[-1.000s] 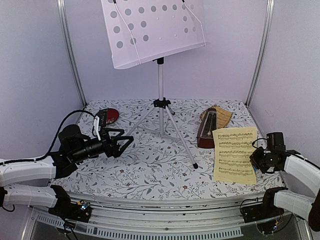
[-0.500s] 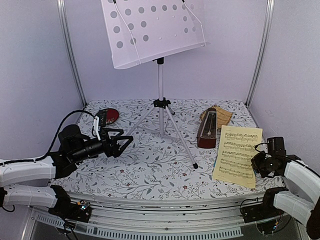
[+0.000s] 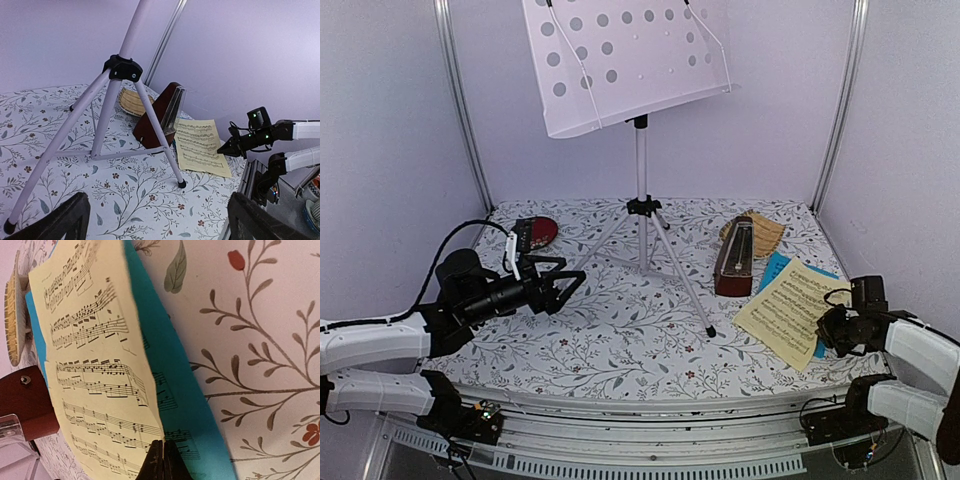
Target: Pack up the instrument practice props
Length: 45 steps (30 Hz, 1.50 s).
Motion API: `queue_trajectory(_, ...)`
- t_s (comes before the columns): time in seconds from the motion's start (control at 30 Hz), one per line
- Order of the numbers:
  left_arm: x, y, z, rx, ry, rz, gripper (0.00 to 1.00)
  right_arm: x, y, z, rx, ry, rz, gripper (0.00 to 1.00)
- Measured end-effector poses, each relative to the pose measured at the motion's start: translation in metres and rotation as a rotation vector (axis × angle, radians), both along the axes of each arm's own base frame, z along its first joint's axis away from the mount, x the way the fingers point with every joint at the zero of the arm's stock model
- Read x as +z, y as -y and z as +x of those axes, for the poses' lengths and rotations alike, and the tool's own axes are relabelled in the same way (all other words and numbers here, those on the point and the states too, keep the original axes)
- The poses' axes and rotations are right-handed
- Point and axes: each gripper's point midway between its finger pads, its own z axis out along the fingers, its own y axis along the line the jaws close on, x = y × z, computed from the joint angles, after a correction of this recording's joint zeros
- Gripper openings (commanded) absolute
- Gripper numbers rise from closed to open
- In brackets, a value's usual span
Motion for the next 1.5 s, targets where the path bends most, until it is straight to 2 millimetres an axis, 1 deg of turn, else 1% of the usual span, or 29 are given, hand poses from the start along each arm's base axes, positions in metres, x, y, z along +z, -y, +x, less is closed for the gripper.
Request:
queue_trajectory(0.07, 0.0, 0.0, 0.0, 0.0, 0.0, 0.0, 0.98, -0.006, -0.005, 0.001, 0.04, -0.022, 0.011, 0.01)
queue_trajectory(0.13, 0.0, 0.0, 0.0, 0.0, -0.001, 0.001, 0.98, -0.007, -0.009, 0.005, 0.082, -0.028, 0.013, 0.01)
queue_trajectory(0.27, -0.002, 0.001, 0.001, 0.0, -0.004, 0.003, 0.98, 0.004, -0.014, 0.019, 0.152, 0.005, -0.002, 0.03)
queue_trajectory(0.33, -0.004, 0.001, 0.001, 0.0, -0.009, 0.006, 0.98, 0.011, -0.015, 0.025, 0.18, 0.029, -0.018, 0.09)
queue_trajectory(0.37, -0.005, 0.001, 0.002, 0.0, -0.012, 0.007, 0.97, 0.014, -0.014, 0.027, 0.186, 0.037, -0.024, 0.14)
queue_trajectory(0.4, -0.006, 0.002, 0.002, 0.0, -0.017, 0.008, 0.95, 0.017, -0.014, 0.029, 0.194, 0.047, -0.037, 0.27)
queue_trajectory(0.43, -0.008, 0.002, 0.003, 0.0, -0.024, 0.007, 0.91, 0.022, -0.012, 0.03, 0.202, 0.06, -0.056, 0.38)
queue_trajectory(0.47, -0.009, 0.003, 0.003, 0.001, -0.033, 0.006, 0.89, 0.026, -0.01, 0.031, 0.198, 0.072, -0.068, 0.48)
queue_trajectory(0.53, -0.012, 0.005, 0.005, 0.0, -0.046, 0.001, 0.85, 0.042, -0.005, 0.033, 0.201, 0.117, -0.117, 0.66)
queue_trajectory(0.6, -0.018, 0.01, 0.009, -0.002, -0.071, -0.005, 0.83, 0.058, 0.001, 0.035, 0.188, 0.158, -0.161, 0.78)
queue_trajectory(0.63, -0.021, 0.013, 0.01, -0.005, -0.084, -0.008, 0.82, 0.069, 0.005, 0.036, 0.186, 0.182, -0.194, 0.82)
queue_trajectory(0.7, -0.027, 0.025, 0.016, -0.01, -0.115, -0.012, 0.81, 0.084, 0.013, 0.037, 0.168, 0.215, -0.242, 0.9)
queue_trajectory(0.73, -0.029, 0.034, 0.018, -0.017, -0.127, -0.011, 0.8, 0.094, 0.016, 0.037, 0.161, 0.233, -0.27, 0.94)
queue_trajectory(0.8, -0.03, 0.054, 0.02, -0.036, -0.144, -0.011, 0.78, 0.111, 0.023, 0.037, 0.15, 0.271, -0.319, 0.97)
queue_trajectory(0.87, -0.027, 0.08, 0.021, -0.064, -0.151, -0.026, 0.75, 0.131, 0.027, 0.037, 0.145, 0.316, -0.364, 0.98)
queue_trajectory(0.97, -0.024, 0.112, 0.023, -0.091, -0.164, -0.067, 0.7, 0.157, 0.027, 0.041, 0.162, 0.392, -0.401, 0.98)
queue_trajectory(1.03, -0.027, 0.128, 0.029, -0.085, -0.186, -0.089, 0.68, 0.167, 0.021, 0.045, 0.191, 0.437, -0.399, 0.98)
queue_trajectory(1.1, -0.035, 0.143, 0.041, -0.054, -0.216, -0.098, 0.69, 0.169, 0.014, 0.049, 0.226, 0.459, -0.376, 0.98)
queue_trajectory(1.2, -0.046, 0.153, 0.058, 0.027, -0.266, -0.109, 0.69, 0.167, 0.002, 0.053, 0.275, 0.477, -0.332, 0.98)
queue_trajectory(1.3, -0.053, 0.152, 0.071, 0.113, -0.299, -0.129, 0.69, 0.165, -0.006, 0.052, 0.309, 0.492, -0.301, 0.98)
queue_trajectory(1.37, -0.055, 0.148, 0.077, 0.153, -0.309, -0.138, 0.69, 0.169, -0.009, 0.051, 0.322, 0.511, -0.292, 0.98)
queue_trajectory(1.43, -0.054, 0.149, 0.082, 0.175, -0.312, -0.15, 0.64, 0.174, -0.011, 0.05, 0.329, 0.53, -0.289, 0.98)
queue_trajectory(1.5, -0.052, 0.155, 0.088, 0.182, -0.313, -0.165, 0.59, 0.178, -0.013, 0.049, 0.333, 0.547, -0.288, 0.98)
